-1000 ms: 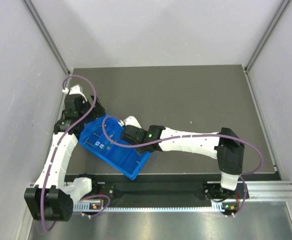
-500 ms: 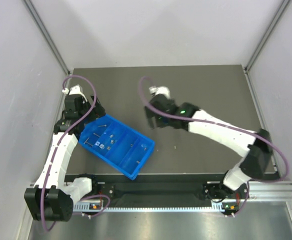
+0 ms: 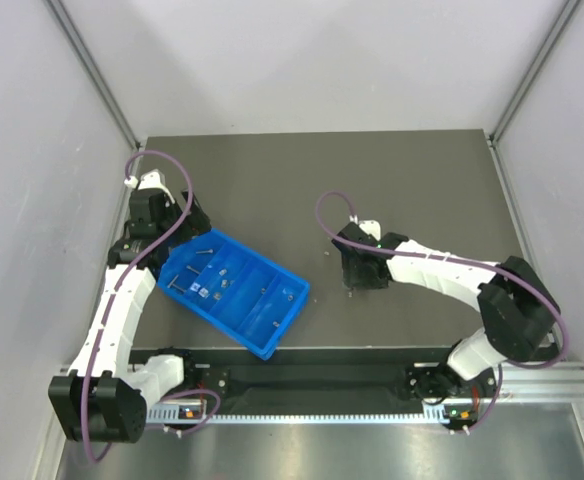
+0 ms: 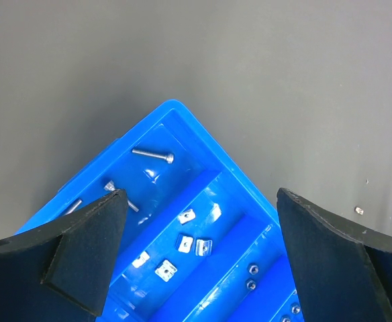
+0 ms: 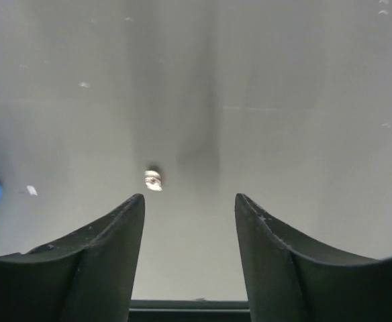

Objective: Sort the screws and nuts into containers

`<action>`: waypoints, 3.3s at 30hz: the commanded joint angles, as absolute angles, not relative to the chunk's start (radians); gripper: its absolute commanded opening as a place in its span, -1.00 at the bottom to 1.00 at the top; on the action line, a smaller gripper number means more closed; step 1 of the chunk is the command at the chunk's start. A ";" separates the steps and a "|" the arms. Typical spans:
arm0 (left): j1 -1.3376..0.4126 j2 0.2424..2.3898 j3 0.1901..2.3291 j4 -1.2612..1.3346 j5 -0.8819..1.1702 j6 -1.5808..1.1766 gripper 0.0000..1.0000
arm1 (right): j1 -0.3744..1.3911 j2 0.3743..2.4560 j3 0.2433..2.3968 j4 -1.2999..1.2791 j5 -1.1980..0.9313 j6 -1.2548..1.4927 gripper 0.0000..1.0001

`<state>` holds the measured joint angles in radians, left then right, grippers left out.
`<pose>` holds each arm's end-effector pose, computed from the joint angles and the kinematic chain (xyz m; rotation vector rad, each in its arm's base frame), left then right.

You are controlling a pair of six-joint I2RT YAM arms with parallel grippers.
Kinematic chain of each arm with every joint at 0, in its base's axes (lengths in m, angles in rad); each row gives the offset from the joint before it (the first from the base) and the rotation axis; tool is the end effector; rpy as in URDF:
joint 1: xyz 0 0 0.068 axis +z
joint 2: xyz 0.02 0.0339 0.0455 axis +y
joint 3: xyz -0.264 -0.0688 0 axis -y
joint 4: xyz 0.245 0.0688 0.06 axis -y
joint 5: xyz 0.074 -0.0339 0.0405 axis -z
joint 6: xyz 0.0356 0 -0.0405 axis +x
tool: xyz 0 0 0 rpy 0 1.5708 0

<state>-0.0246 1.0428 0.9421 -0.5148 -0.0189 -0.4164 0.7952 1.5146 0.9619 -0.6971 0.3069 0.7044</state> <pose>0.2262 -0.0049 0.3133 -0.4379 2.1513 -0.2283 0.2032 0.1919 0.1971 -0.0550 2.7007 -0.0077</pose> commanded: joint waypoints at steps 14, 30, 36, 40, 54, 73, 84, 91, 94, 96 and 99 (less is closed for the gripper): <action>-0.026 1.034 0.940 -0.466 -0.014 -0.416 0.94 | 0.831 1.629 0.966 -0.545 0.229 0.722 -0.22; -0.026 1.037 0.939 -0.466 -0.018 -0.416 0.94 | 0.848 1.689 0.960 -0.549 0.249 0.698 -0.42; -0.026 1.035 0.940 -0.466 -0.017 -0.416 0.94 | 0.848 1.678 0.933 -0.545 0.238 0.707 -0.74; -0.026 1.034 0.939 -0.466 -0.017 -0.416 0.94 | 0.850 1.641 0.917 -0.545 0.221 0.726 -1.00; -0.026 1.028 0.940 -0.466 -0.023 -0.414 0.94 | 0.926 1.566 1.529 -0.790 0.359 0.462 -1.00; -0.026 1.023 0.942 -0.474 -0.044 -0.417 0.94 | 1.197 1.851 1.772 -0.746 0.213 0.351 -1.00; -0.026 1.032 0.945 -0.480 -0.060 -0.422 0.94 | 1.184 1.868 1.677 -0.739 0.233 0.336 -1.00; -0.026 1.031 0.953 -0.489 -0.067 -0.411 0.94 | 1.161 1.822 1.655 -0.726 0.190 0.266 -1.00; -0.026 1.017 0.953 -0.492 -0.087 -0.408 0.94 | 1.143 1.796 1.629 -0.703 0.158 0.200 -1.00; -0.026 1.014 0.948 -0.486 -0.107 -0.407 0.94 | 1.105 1.787 1.615 -0.710 0.106 0.178 -1.00; -0.025 1.037 0.957 -0.488 -0.113 -0.402 0.94 | 1.033 1.753 1.566 -0.709 0.016 0.146 -1.00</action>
<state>-0.0246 1.0424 0.9417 -0.5159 -0.0837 -0.4156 1.1107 1.8313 1.6039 -0.7258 0.1135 0.2096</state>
